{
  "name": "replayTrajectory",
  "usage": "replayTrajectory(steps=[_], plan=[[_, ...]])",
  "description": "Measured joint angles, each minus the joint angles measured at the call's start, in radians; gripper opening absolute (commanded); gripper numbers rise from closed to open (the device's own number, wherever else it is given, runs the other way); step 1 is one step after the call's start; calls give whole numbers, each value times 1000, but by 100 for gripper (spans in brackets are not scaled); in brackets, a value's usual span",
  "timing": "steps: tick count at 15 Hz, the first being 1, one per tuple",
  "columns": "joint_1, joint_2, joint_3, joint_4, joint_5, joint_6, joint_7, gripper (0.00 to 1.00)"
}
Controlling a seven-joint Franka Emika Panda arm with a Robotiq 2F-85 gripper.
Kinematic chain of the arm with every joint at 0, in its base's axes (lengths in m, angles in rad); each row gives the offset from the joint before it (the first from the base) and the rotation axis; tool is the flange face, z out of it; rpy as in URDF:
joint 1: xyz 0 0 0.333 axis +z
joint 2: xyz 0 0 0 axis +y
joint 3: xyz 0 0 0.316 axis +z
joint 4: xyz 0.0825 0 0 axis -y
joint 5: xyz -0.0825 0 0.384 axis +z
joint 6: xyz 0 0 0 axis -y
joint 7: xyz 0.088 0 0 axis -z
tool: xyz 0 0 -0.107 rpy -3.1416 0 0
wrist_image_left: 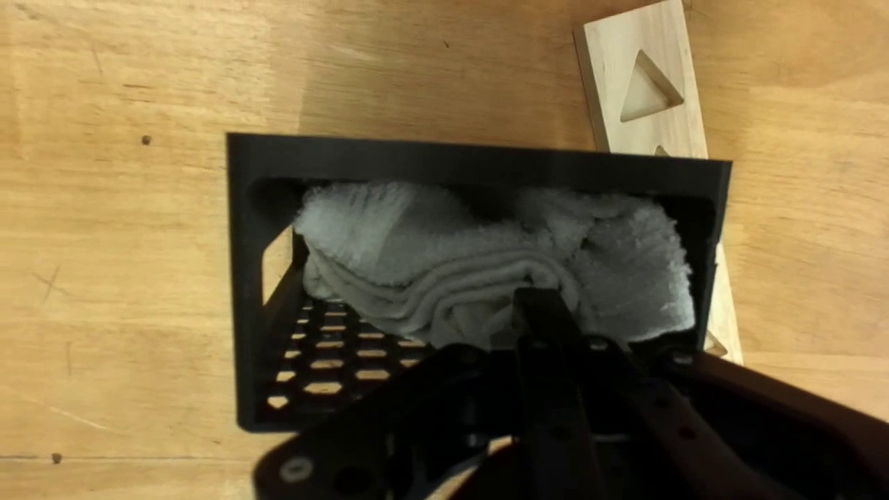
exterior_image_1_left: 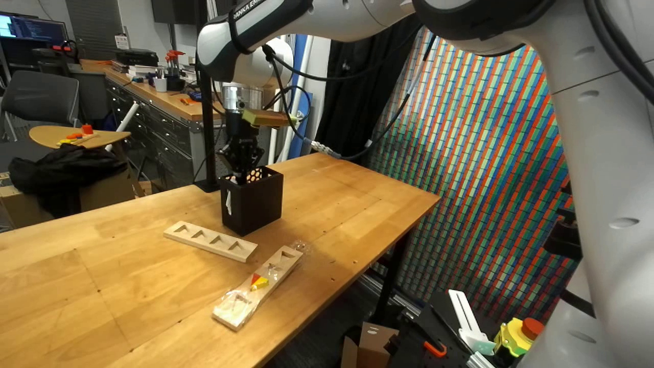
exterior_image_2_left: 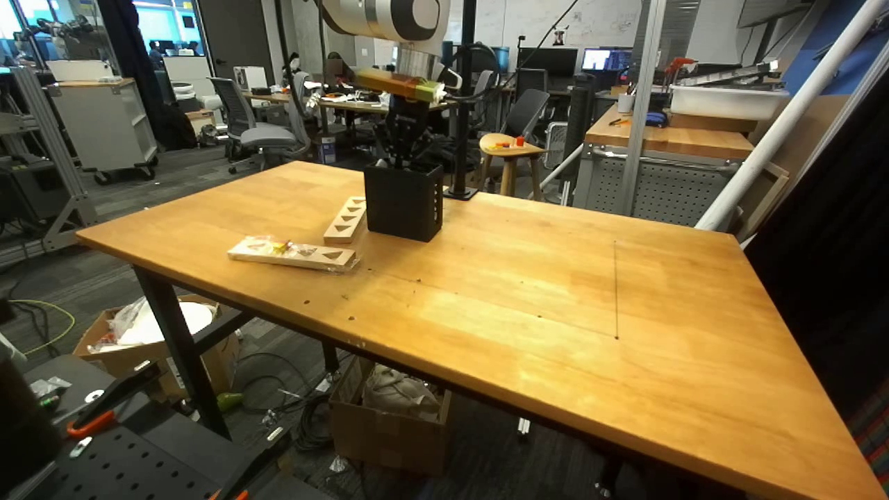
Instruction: Pick the cloth and shove it in the box
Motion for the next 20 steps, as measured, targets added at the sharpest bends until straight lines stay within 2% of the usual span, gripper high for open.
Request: replayTrajectory(steps=[20], plan=[[-20,19,3,0,27,0,-1,1]])
